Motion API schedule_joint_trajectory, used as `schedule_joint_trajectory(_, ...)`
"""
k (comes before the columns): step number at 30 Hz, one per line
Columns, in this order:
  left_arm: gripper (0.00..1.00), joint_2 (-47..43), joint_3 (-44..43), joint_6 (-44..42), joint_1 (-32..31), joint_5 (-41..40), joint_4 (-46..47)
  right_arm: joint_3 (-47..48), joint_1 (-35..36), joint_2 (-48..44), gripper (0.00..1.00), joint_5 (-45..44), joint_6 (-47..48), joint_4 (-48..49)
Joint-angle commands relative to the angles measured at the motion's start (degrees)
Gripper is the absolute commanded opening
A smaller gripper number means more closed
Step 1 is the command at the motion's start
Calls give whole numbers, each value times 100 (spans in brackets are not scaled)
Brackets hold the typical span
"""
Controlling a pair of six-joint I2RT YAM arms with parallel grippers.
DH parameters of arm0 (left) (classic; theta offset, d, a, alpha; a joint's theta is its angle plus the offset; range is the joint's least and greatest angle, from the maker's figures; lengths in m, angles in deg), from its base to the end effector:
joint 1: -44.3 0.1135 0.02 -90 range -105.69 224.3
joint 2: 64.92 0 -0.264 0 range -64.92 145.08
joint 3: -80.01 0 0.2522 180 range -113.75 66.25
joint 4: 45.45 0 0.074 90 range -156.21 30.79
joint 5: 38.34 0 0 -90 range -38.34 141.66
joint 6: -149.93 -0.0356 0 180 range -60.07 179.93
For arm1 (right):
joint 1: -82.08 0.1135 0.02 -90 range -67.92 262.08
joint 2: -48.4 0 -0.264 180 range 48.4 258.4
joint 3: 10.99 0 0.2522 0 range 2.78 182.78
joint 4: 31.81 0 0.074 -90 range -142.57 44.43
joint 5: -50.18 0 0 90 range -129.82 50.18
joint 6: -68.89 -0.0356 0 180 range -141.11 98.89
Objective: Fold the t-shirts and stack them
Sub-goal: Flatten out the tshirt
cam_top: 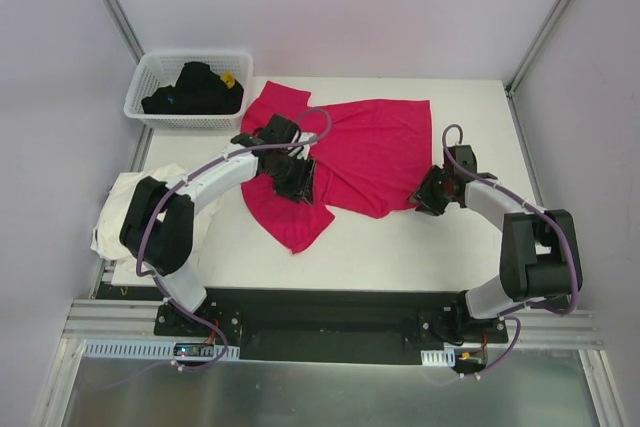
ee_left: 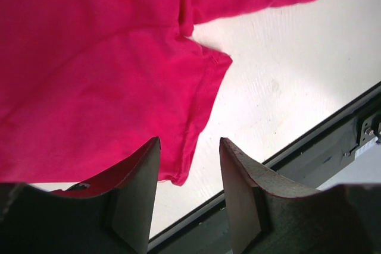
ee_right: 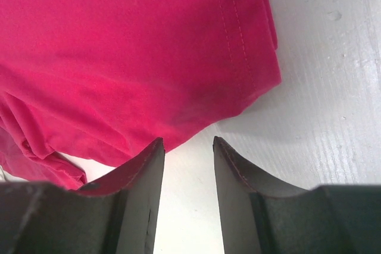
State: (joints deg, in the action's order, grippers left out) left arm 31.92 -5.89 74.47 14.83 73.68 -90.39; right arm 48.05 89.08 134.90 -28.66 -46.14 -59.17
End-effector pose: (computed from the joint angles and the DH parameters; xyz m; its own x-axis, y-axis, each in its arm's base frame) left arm 0.3061 -0.1883 0.2392 -0.8581 0.2176 -0.4650 0.4378 0.7834 -0.4413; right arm 0.2874 0.0422 0.1717 -0.8325 0.3160 -0.4551 0.1346 0.9122 0.3871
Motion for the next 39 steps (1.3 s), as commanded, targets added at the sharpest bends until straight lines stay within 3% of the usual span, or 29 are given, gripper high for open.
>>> schedule_joint_trajectory(1,43,-236,252,197,-269,57,-143,130,-6,-195,41,1,-80,77)
schedule_joint_trajectory(14,41,-51,710,198,-524,-233,-90,587,-94,-335,42,123,-186,95)
schedule_joint_trajectory(23,41,326,403,268,-665,-391,-73,1009,-156,-432,45,80,-221,156)
schedule_joint_trajectory(30,41,827,16,277,-788,-1410,-72,1203,-208,-300,45,202,-247,349)
schedule_joint_trajectory(39,40,1276,-81,268,-849,-1367,-64,1194,-375,-283,46,361,-300,394)
